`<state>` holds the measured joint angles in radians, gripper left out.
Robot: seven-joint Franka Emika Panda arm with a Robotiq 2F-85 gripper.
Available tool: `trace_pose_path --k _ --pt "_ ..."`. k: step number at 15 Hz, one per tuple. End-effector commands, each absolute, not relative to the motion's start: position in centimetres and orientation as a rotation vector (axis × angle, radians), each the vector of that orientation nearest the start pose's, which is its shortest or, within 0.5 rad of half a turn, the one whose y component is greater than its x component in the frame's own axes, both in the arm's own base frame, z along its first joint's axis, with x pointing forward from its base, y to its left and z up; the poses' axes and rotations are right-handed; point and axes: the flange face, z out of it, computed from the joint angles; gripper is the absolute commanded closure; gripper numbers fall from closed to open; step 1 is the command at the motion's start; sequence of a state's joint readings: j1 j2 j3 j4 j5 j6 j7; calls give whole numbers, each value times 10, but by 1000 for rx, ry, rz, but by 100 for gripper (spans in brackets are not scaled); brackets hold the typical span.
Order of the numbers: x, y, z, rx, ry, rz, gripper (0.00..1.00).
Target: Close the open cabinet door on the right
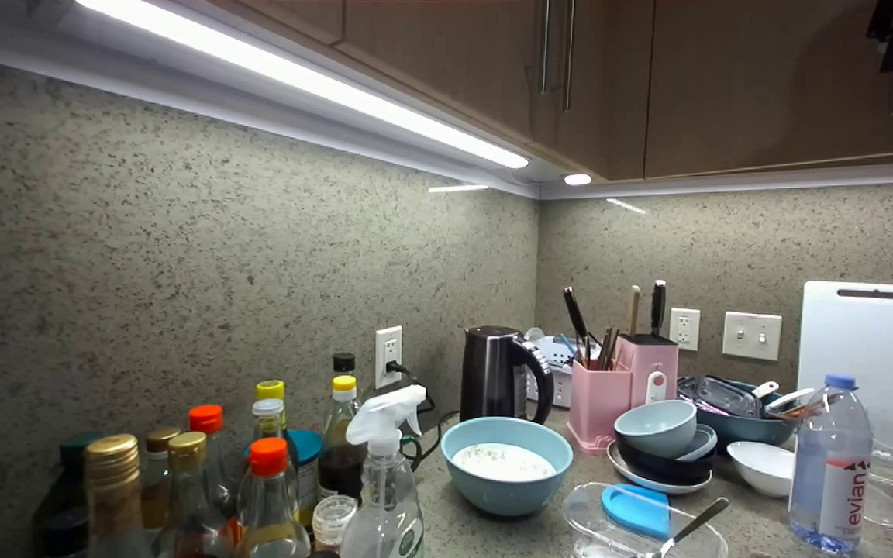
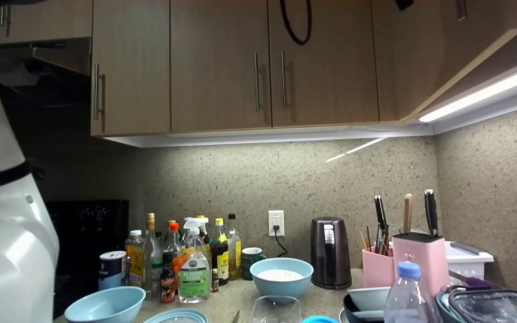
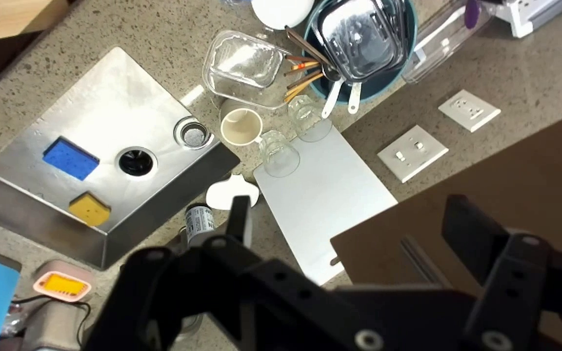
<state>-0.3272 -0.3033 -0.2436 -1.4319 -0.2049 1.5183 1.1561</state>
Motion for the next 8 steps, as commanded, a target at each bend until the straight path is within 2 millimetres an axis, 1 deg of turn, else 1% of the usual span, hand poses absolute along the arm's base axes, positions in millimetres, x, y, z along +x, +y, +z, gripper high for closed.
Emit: trace_pose_path --k 1,2,4,5,6,8 --pt "326 -280 832 -1930 2412 -629 0" --pt "327 -281 831 -1931 2415 -625 0" --pt "330 -276 830 -1944 2405 -625 0" --pt "335 -284 830 -1894 2421 -688 0" --pt "339 -298 834 -1787 2467 -753 0" --pt "343 -330 842 -1646 2518 -842 0"
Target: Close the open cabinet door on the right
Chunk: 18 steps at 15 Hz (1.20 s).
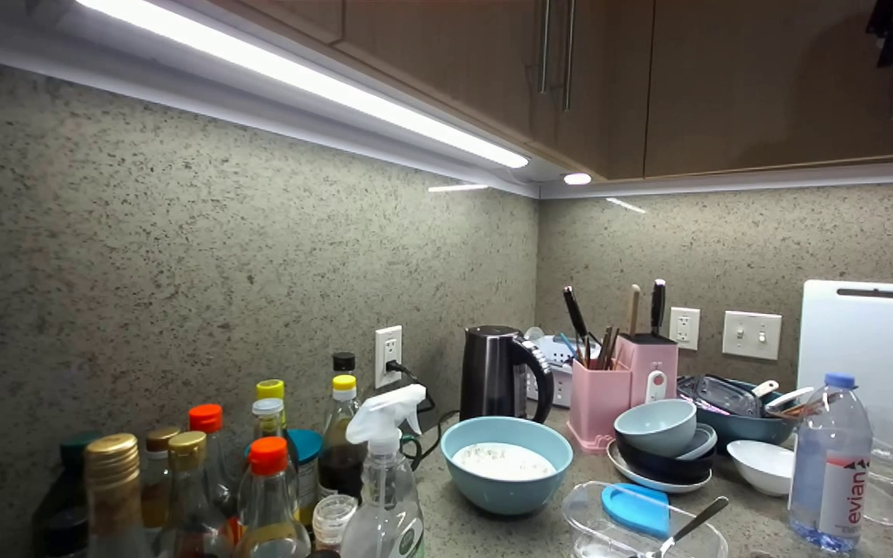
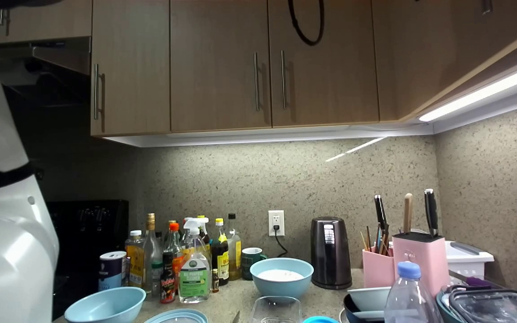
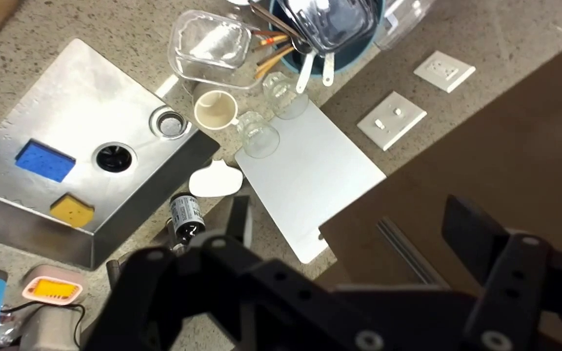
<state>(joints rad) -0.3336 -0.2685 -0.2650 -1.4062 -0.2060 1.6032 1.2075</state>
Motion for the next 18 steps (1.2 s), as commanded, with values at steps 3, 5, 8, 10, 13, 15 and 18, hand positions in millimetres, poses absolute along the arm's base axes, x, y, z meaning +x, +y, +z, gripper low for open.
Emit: trace_pose_path --k 3,5,8,10,13,15,18 --pt "347 -382 859 -1525 2540 -1089 0" --pt "348 -399 862 -1407 2620 -1110 0" --pt "341 -396 857 -1470 2604 -1074 0" --pt "342 -398 859 -1454 2613 -1088 0" --pt "342 -399 860 -1450 2615 -1091 0" --pt "334 -379 867 -1538 2574 -1082 0" --pt "315 -328 891 -1757 2434 -1106 0"
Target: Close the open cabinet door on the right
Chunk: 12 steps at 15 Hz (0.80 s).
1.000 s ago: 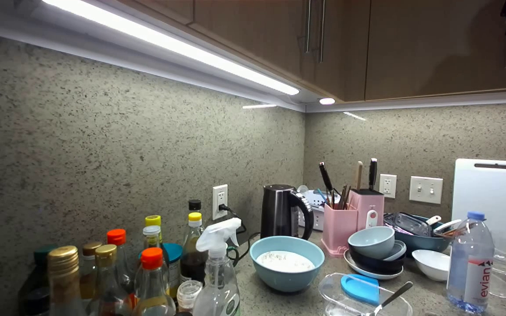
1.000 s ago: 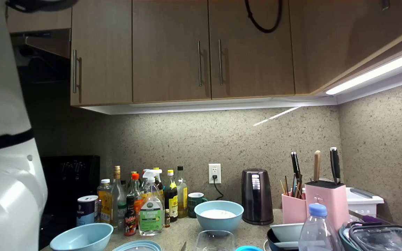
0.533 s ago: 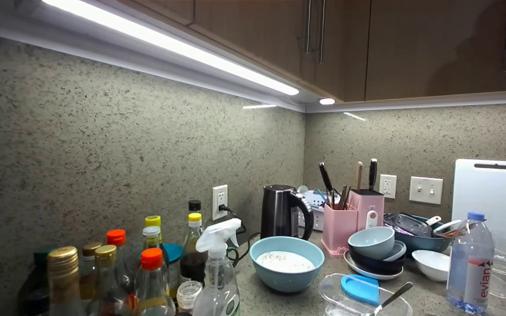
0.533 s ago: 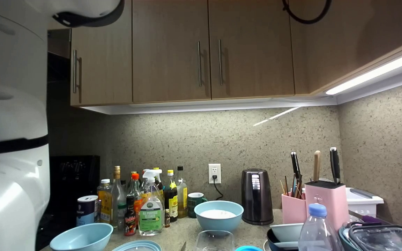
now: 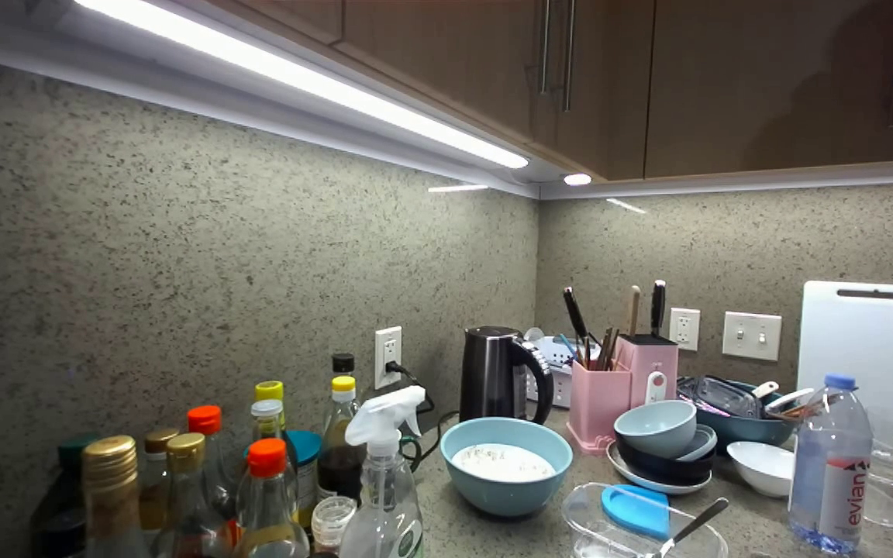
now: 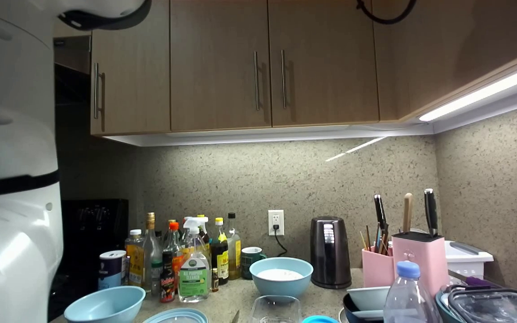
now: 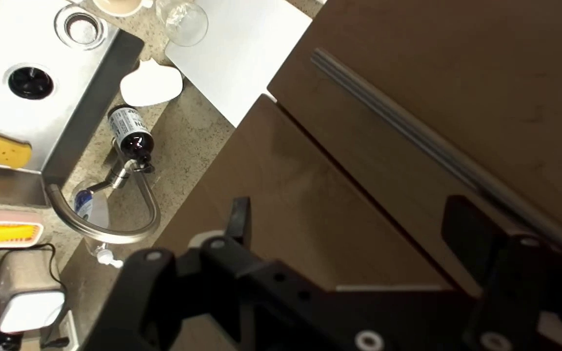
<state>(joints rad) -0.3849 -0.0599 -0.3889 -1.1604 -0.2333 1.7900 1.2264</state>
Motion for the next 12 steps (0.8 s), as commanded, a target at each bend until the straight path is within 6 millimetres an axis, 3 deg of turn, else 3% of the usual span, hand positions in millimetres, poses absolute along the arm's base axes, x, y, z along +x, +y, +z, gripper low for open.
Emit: trace_pose_path --k 1,4,6,7,9,12 --pt "306 -309 901 -1798 2395 -1111 0" --pt "281 -255 925 -1928 2280 -1148 0" --pt "271 -232 936 -1943 2208 -1174 0" --pt "281 -247 940 -1885 2257 -1174 0" --pt "272 -238 946 -1881 2232 -1195 0" --pt "279 -246 940 -1885 2254 -1174 0"
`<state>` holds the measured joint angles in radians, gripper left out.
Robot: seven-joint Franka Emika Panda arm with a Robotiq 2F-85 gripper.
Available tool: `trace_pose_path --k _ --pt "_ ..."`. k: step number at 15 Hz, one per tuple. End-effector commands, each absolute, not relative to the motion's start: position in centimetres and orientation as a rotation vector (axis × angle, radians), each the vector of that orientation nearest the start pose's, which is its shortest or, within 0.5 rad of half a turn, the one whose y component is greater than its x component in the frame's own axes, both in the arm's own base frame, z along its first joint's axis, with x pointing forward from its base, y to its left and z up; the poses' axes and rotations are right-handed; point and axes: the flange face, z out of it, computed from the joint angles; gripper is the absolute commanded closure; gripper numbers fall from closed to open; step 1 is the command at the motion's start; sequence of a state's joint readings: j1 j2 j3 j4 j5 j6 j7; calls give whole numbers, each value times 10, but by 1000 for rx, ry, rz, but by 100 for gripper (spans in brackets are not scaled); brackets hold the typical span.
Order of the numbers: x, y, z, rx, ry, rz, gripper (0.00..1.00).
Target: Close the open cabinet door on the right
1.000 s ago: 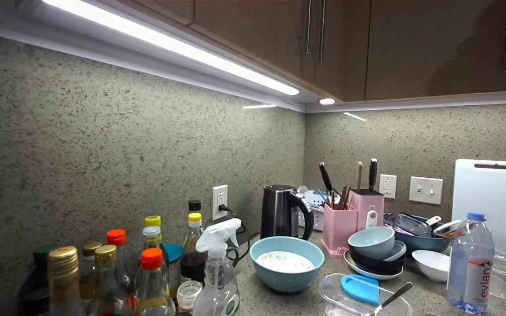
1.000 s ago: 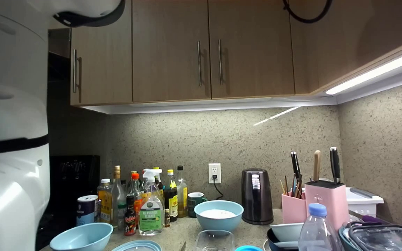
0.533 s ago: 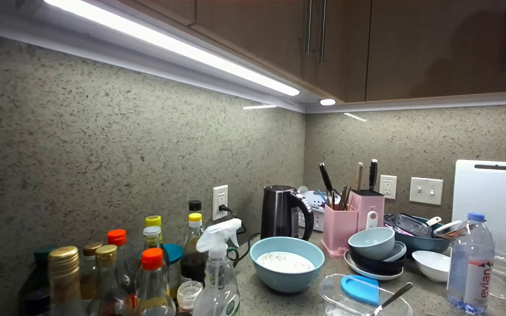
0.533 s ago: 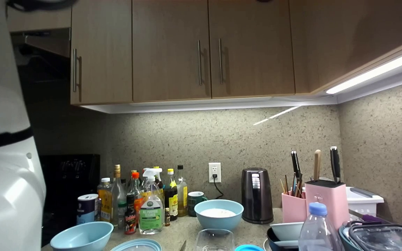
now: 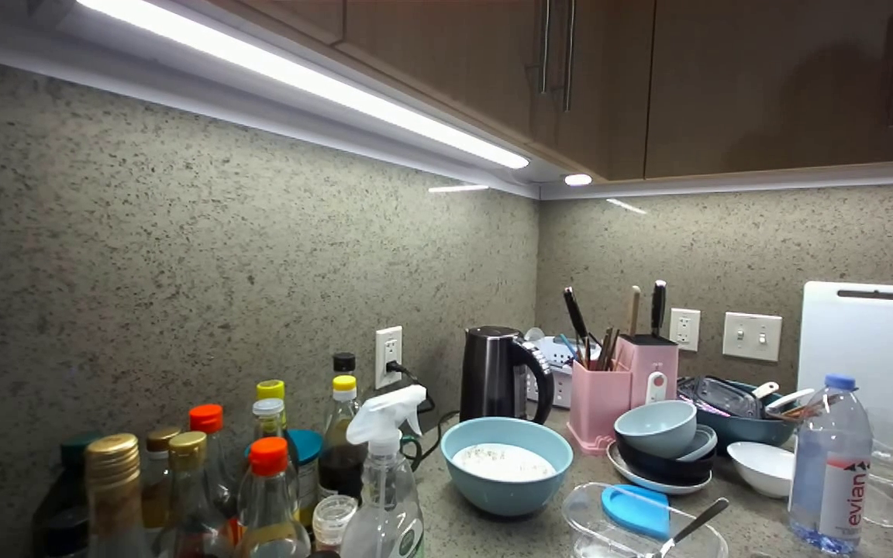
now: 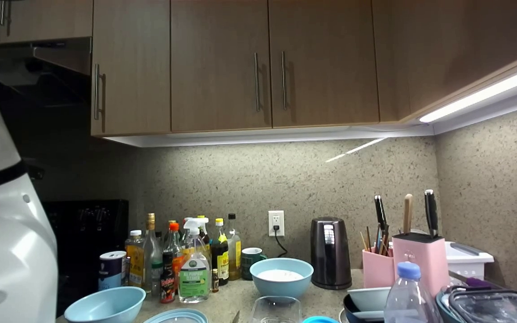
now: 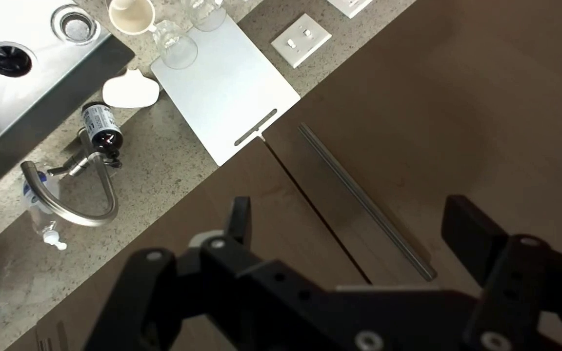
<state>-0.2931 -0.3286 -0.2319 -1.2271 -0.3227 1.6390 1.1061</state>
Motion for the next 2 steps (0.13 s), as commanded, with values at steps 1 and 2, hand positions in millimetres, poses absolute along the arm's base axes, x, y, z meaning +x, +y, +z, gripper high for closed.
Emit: trace_pose_path --k 1,2 --pt "282 -247 939 -1888 2257 -1170 0" --pt "283 -247 938 -1890 2258 -1168 0"
